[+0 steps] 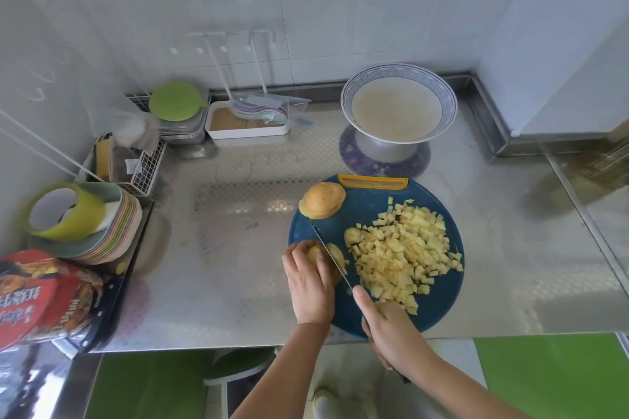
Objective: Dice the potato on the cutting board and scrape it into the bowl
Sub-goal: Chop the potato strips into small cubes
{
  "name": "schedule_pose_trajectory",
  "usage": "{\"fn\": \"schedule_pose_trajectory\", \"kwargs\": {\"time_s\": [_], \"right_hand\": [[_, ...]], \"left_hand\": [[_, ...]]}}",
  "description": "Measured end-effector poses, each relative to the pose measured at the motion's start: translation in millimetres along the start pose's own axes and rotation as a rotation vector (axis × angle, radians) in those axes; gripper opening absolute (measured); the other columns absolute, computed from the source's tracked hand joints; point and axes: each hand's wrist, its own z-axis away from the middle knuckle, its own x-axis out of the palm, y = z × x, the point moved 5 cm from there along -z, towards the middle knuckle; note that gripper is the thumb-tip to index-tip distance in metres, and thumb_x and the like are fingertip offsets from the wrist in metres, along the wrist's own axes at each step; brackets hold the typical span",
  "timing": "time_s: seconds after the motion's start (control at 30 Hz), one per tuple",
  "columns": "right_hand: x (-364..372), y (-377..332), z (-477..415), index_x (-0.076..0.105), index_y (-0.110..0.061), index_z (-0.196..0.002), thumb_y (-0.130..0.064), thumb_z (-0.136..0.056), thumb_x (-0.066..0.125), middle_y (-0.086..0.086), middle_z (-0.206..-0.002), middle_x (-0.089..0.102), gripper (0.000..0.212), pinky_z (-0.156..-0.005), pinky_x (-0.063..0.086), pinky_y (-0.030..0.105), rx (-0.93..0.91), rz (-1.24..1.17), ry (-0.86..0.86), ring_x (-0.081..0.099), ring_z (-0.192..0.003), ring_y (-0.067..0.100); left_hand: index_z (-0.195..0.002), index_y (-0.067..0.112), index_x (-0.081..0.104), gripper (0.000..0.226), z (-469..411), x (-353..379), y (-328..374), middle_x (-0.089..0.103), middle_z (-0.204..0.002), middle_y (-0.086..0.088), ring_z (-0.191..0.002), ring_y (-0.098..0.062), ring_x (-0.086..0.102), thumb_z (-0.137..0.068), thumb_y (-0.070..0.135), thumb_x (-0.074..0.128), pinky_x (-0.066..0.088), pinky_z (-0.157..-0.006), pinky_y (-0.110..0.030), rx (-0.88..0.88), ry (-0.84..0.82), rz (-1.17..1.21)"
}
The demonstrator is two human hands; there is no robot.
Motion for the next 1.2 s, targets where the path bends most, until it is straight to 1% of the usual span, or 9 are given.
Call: {"fn": "schedule_pose_trajectory", "kwargs": {"time_s": [0.1, 0.27, 0.53, 0.6, 0.7, 0.83, 0.97, 1.1, 1.2], "right_hand": [[1, 4, 5, 0.025, -0.015, -0.047, -0.065, -0.094, 0.027, -0.005, -0.036, 0.025, 0.068, -0.06, 0.032, 0.03, 0.008, 0.019, 0.01, 0.029, -0.036, 0.011], [-1, 5, 12, 0.027, -0.014, -0.051, -0.069, -0.087, 0.022, -0.005, -0.042, 0.027, 0.066, -0.059, 0.031, 0.028, 0.004, 0.053, 0.015, 0.031, -0.042, 0.01], [4, -3, 16, 0.027, -0.014, -0.053, -0.057, -0.1, 0.027, -0.006, -0.037, 0.029, 0.064, -0.056, 0.03, 0.021, -0.015, 0.055, -0.006, 0.032, -0.042, 0.009], [7, -5, 17, 0.026, -0.014, -0.054, -0.059, -0.098, 0.025, -0.005, -0.038, 0.028, 0.064, -0.057, 0.03, 0.024, -0.016, 0.069, -0.004, 0.03, -0.044, 0.01], [8, -6, 18, 0.026, -0.014, -0.054, -0.064, -0.094, 0.021, -0.002, -0.047, 0.029, 0.064, -0.063, 0.034, 0.03, 0.005, 0.089, 0.003, 0.031, -0.05, 0.011], [9, -12, 22, 0.03, -0.022, -0.06, -0.047, -0.104, 0.022, 0.0, -0.059, 0.035, 0.052, -0.079, 0.042, 0.037, 0.041, 0.133, -0.048, 0.04, -0.062, 0.017], [8, -12, 19, 0.035, -0.014, -0.056, -0.058, -0.1, 0.024, -0.002, -0.055, 0.038, 0.063, -0.059, 0.036, 0.022, 0.081, 0.105, -0.041, 0.038, -0.051, 0.009], [5, -15, 15, 0.033, -0.014, -0.054, -0.059, -0.1, 0.021, -0.004, -0.051, 0.037, 0.066, -0.064, 0.036, 0.024, 0.111, 0.159, -0.054, 0.038, -0.049, 0.009], [5, -18, 15, 0.033, -0.013, -0.055, -0.057, -0.101, 0.021, -0.002, -0.054, 0.038, 0.065, -0.055, 0.031, 0.019, 0.126, 0.184, -0.061, 0.038, -0.049, 0.008]], "left_hand": [[-0.115, 0.016, 0.049, 0.041, 1, 1, 0, 0.034, -0.112, 0.011, -0.108, -0.019, 0.048, -0.095, 0.045, 0.029, 0.047, -0.094, -0.044, -0.013, 0.003, 0.006], [-0.116, 0.018, 0.047, 0.04, 2, 0, 0, 0.035, -0.113, 0.009, -0.107, -0.019, 0.049, -0.097, 0.046, 0.027, 0.047, -0.094, -0.044, 0.003, 0.006, 0.018], [-0.119, 0.024, 0.039, 0.028, 2, -1, 2, 0.033, -0.113, 0.011, -0.103, -0.019, 0.048, -0.098, 0.04, 0.027, 0.048, -0.089, -0.041, 0.073, 0.011, -0.023], [-0.119, 0.022, 0.039, 0.026, 2, 0, 1, 0.036, -0.114, 0.005, -0.103, -0.02, 0.048, -0.098, 0.035, 0.03, 0.048, -0.089, -0.039, 0.067, 0.003, -0.032], [-0.117, 0.017, 0.041, 0.022, 1, 2, -3, 0.038, -0.113, 0.001, -0.101, -0.017, 0.045, -0.095, 0.016, 0.046, 0.047, -0.087, -0.038, 0.05, 0.001, -0.059], [-0.117, 0.015, 0.042, 0.03, 2, 2, -5, 0.035, -0.111, 0.005, -0.099, -0.014, 0.042, -0.091, 0.004, 0.055, 0.046, -0.086, -0.035, 0.06, -0.008, -0.095], [-0.116, 0.007, 0.045, 0.03, 1, 4, -6, 0.039, -0.112, -0.001, -0.098, -0.013, 0.041, -0.089, 0.0, 0.057, 0.047, -0.085, -0.036, 0.068, 0.002, -0.109], [-0.117, 0.015, 0.04, 0.032, 2, 3, -4, 0.037, -0.113, 0.001, -0.098, -0.019, 0.047, -0.091, 0.003, 0.054, 0.046, -0.084, -0.034, 0.079, 0.001, -0.1], [-0.116, 0.012, 0.041, 0.027, 2, 3, -2, 0.039, -0.112, -0.002, -0.095, -0.024, 0.05, -0.089, 0.013, 0.047, 0.047, -0.081, -0.034, 0.107, -0.003, -0.119]]}}
